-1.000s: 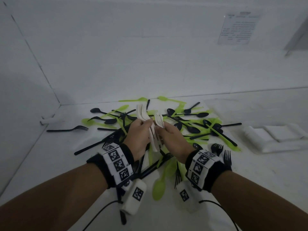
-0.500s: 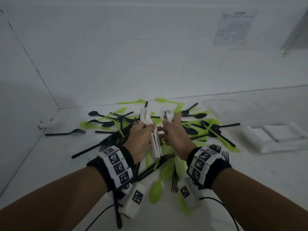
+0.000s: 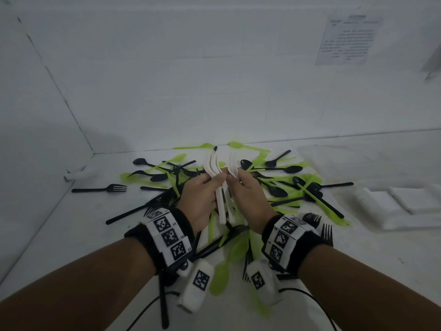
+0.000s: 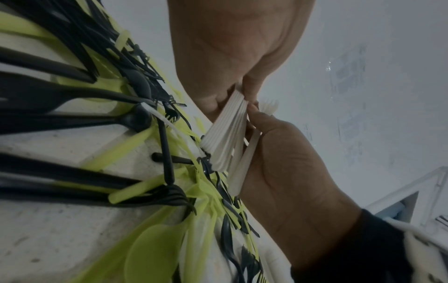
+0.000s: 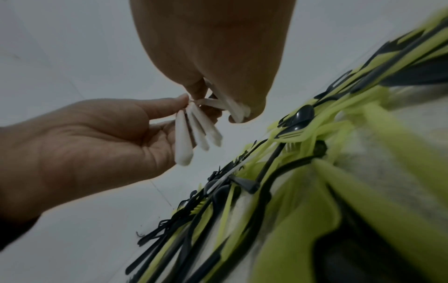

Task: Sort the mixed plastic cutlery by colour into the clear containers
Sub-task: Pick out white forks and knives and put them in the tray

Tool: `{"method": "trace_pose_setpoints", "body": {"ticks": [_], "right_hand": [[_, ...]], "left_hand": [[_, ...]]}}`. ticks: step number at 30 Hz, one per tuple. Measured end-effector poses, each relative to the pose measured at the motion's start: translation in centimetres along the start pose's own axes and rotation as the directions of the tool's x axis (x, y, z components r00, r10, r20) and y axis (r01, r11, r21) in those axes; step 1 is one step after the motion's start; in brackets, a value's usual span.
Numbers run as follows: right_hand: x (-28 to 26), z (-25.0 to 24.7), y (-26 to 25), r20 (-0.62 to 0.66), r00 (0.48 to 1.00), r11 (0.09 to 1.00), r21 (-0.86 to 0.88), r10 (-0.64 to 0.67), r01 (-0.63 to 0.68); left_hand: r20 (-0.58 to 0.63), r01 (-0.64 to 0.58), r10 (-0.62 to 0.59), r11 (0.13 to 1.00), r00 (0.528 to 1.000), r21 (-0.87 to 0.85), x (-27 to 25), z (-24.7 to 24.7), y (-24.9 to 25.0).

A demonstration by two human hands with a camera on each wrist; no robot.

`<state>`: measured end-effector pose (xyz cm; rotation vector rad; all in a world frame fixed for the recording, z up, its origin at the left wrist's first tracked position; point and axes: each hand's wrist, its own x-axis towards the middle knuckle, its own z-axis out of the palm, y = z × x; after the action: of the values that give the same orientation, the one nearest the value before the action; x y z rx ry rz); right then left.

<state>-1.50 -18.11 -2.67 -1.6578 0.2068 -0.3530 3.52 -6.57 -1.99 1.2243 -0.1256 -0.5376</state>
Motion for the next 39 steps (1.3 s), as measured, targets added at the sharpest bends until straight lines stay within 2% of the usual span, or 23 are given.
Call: {"method": "trace_pose_setpoints", "body": {"ticks": [6, 9, 12, 15, 20, 24, 27, 30, 32, 34, 35, 37, 39], "right_hand": [[0.8, 0.4, 0.0, 0.113, 0.992, 0.997, 0.055, 0.049, -0.055], [1.1, 0.1, -0.4, 0.028, 0.997, 0.989, 0.126, 0.077, -0.08], [1.7, 0.1, 0.0, 0.038, 0.99, 0.979, 0.152, 0.132, -0.137], [1.7, 0.4, 0.1, 0.116, 0.99, 0.996, 0.034, 0.079, -0.083], [1.6, 1.4, -0.1, 0.145, 0.987, 0.993, 0.089, 0.068, -0.082], [0.9, 2.3, -0.5, 0.237, 0.971, 0.986, 0.151, 0.032, -0.07], [1.1, 3.0, -0.3, 0.255, 0.961, 0.97, 0.181, 0.111, -0.16], [1.5, 2.7, 0.0, 0.296, 0.936, 0.949, 0.189, 0.189, -0.251], [2.1, 2.1, -0.1, 0.265, 0.948, 0.975, 0.086, 0.175, -0.204], [3.0, 1.3, 0.3, 0.154, 0.979, 0.979, -0.172, 0.135, -0.108], [3.6, 0.8, 0.8, 0.121, 0.988, 0.945, -0.321, 0.099, -0.056], [4.6, -0.3, 2.0, 0.176, 0.982, 0.796, -0.603, 0.075, 0.048], [5.0, -0.8, 2.9, 0.268, 0.954, 0.624, -0.771, 0.134, 0.129]], "left_hand": [[-0.073, -0.013, 0.012, 1.0, 0.997, -0.012, 0.1, -0.7, -0.1], [-0.089, 0.005, -0.005, 1.0, 0.996, -0.004, 0.1, -1.1, -0.1], [-0.1, 0.0, 0.001, 1.0, 0.995, 0.005, 0.0, -1.5, 0.0], [-0.09, -0.013, 0.014, 1.0, 0.996, 0.015, -0.2, -1.6, 0.1], [-0.111, -0.037, 0.034, 0.999, 0.993, -0.025, -0.5, -2.3, 0.4], [-0.135, -0.022, 0.012, 0.997, 0.991, -0.074, -0.6, -2.6, 0.7], [-0.153, -0.004, -0.006, 0.998, 0.988, -0.066, -0.5, -3.2, 0.5], [-0.087, 0.018, -0.015, 0.999, 0.996, 0.043, -0.7, -3.6, 0.5], [-0.098, 0.01, 0.001, 0.994, 0.995, 0.111, -0.8, -3.7, 0.7], [-0.16, 0.013, 0.019, 0.98, 0.987, 0.196, -0.6, -4.4, 1.0], [-0.176, 0.034, 0.014, 0.962, 0.984, 0.269, -0.4, -4.9, 1.0], [-0.156, 0.068, -0.003, 0.908, 0.988, 0.414, -0.3, -5.9, 1.1], [-0.111, 0.076, -0.019, 0.841, 0.994, 0.536, -0.7, -6.8, 1.2]]}}
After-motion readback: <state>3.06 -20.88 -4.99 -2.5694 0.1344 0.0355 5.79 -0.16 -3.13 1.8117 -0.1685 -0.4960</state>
